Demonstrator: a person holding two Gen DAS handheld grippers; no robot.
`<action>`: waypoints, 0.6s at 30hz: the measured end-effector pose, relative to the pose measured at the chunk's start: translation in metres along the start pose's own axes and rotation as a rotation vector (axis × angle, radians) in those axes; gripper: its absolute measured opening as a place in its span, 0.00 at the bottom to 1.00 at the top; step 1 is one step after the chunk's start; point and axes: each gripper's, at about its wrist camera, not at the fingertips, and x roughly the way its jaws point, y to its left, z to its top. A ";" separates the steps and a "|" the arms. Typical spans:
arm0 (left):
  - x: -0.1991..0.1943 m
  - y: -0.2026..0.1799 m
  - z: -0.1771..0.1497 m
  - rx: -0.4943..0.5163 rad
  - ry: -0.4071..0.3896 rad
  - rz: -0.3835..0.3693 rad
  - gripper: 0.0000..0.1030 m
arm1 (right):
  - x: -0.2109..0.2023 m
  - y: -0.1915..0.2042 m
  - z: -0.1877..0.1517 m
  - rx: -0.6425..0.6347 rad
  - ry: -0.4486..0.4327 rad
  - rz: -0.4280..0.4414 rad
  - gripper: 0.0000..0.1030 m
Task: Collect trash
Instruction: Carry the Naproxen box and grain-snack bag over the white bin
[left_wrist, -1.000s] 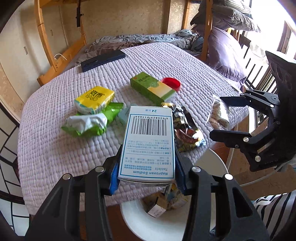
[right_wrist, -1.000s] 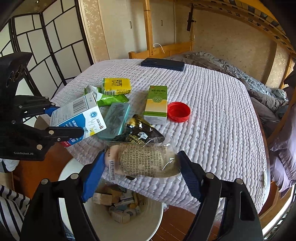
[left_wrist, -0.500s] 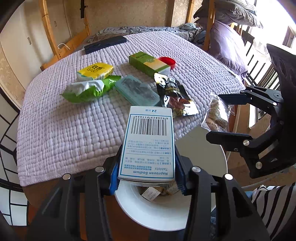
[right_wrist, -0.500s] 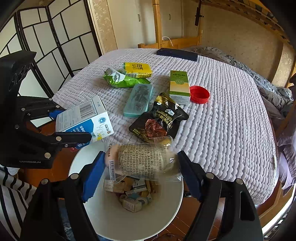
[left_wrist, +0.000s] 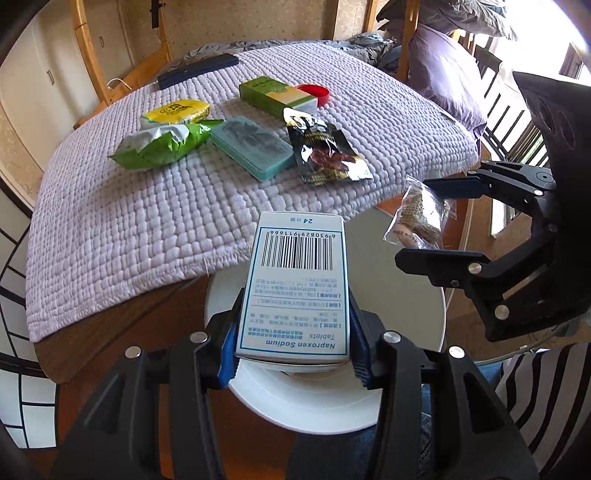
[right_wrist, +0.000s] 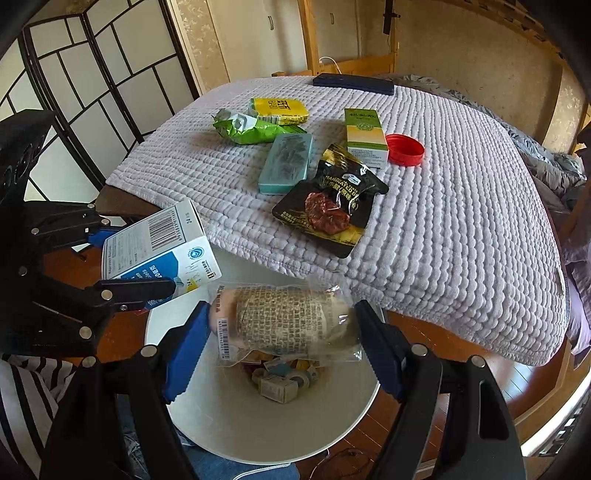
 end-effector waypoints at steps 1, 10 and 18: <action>0.001 0.000 -0.001 -0.001 0.005 -0.002 0.48 | 0.001 0.000 -0.001 0.003 0.002 0.000 0.75; 0.015 -0.004 -0.011 -0.003 0.048 -0.014 0.48 | 0.014 0.000 -0.011 0.010 0.031 -0.022 0.75; 0.031 -0.002 -0.018 -0.012 0.087 -0.009 0.48 | 0.028 -0.002 -0.014 0.015 0.056 -0.033 0.75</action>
